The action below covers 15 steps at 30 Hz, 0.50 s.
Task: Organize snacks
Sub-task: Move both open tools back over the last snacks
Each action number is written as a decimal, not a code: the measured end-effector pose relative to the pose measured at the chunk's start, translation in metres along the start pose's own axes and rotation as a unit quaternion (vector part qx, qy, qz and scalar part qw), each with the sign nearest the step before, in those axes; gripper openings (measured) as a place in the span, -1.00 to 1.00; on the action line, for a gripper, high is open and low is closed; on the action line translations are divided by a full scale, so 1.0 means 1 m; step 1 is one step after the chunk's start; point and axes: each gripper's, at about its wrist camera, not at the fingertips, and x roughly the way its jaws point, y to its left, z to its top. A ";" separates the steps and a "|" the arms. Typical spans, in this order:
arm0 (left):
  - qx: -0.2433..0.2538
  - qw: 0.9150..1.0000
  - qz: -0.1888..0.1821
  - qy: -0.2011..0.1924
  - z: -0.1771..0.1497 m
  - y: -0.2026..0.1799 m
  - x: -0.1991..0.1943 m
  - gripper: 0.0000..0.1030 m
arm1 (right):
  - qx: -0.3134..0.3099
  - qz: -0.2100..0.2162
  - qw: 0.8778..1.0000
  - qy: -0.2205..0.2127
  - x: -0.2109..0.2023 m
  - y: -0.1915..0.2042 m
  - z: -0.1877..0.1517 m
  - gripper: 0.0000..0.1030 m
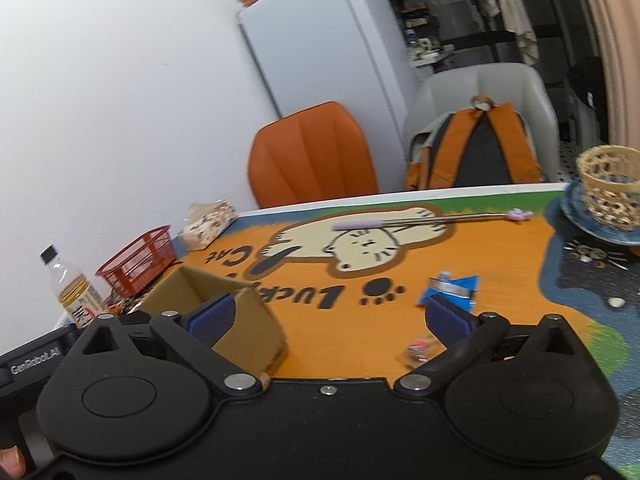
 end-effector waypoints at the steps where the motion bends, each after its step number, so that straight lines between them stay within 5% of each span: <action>1: 0.003 1.000 -0.003 0.000 0.000 -0.004 0.001 0.77 | 0.004 -0.003 1.000 0.000 -0.001 -0.004 0.000 1.00; 15: 0.037 0.999 -0.032 0.011 -0.013 -0.052 0.017 0.77 | 0.035 -0.029 0.999 -0.008 -0.012 -0.053 0.001 1.00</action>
